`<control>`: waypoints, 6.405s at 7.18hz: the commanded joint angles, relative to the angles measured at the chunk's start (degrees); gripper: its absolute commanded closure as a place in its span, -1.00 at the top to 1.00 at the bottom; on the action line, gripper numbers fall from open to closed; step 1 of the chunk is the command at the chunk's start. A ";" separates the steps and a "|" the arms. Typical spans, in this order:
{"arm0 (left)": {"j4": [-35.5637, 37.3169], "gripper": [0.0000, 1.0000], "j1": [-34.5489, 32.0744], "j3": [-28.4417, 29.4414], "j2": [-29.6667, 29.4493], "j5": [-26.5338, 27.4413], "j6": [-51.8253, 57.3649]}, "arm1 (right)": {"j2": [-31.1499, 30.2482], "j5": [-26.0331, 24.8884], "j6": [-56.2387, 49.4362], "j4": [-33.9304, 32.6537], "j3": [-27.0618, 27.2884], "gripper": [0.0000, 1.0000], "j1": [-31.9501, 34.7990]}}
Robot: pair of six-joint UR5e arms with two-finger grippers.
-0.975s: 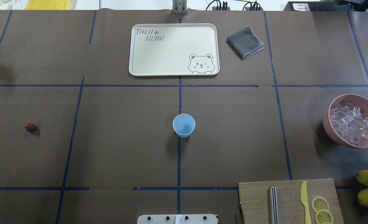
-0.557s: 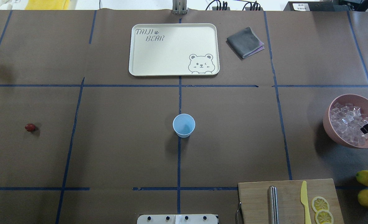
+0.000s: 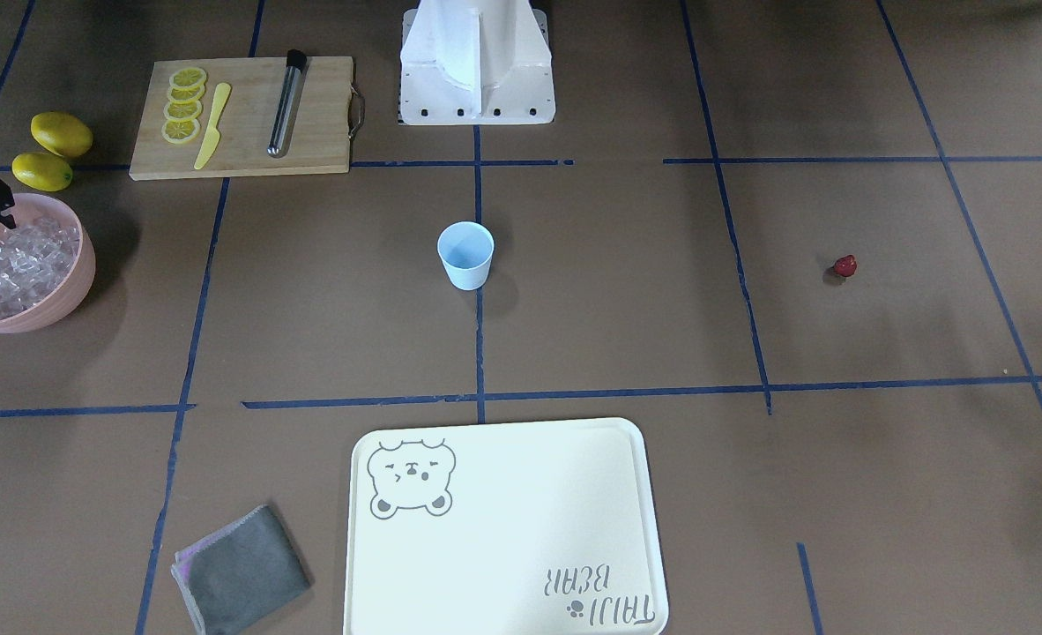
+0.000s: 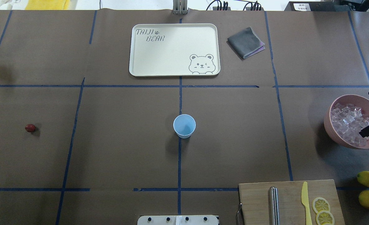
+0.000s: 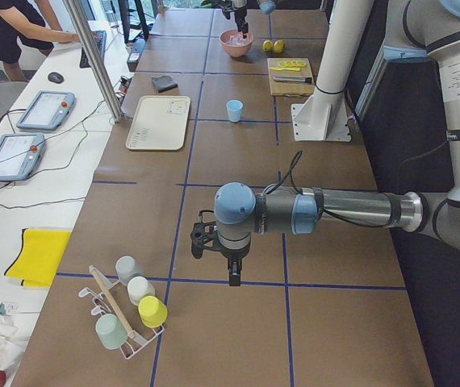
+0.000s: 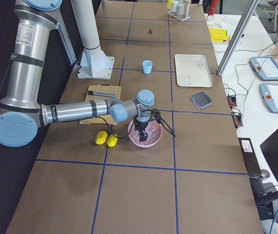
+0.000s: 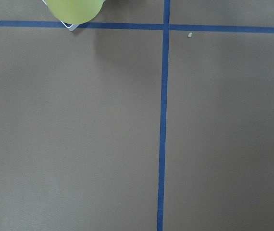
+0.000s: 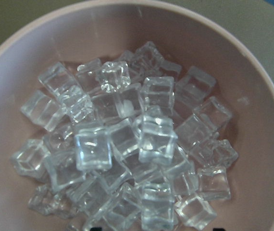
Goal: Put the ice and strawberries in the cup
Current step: 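Lower the right gripper into the pink bowl and grasp an ice cube, then carry the ice cube with the right gripper over the blue cup, then open the right gripper to drop the ice, return to the bowl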
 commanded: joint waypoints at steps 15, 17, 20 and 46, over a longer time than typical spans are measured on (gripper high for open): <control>0.00 1.00 0.75 1.06 0.00 0.09 0.36 | 0.75 -0.59 -0.93 0.56 0.74 -1.00 0.62; -0.09 1.00 0.75 0.88 0.00 0.00 0.27 | -4.22 0.20 -1.11 0.12 12.02 -1.00 5.17; -0.35 1.00 0.75 0.01 -0.17 -0.18 0.18 | 1.92 5.97 14.18 0.21 17.71 -1.00 1.72; -6.94 1.00 4.17 0.36 0.44 -1.32 0.36 | 12.03 1.77 41.90 -1.82 5.52 0.92 -1.68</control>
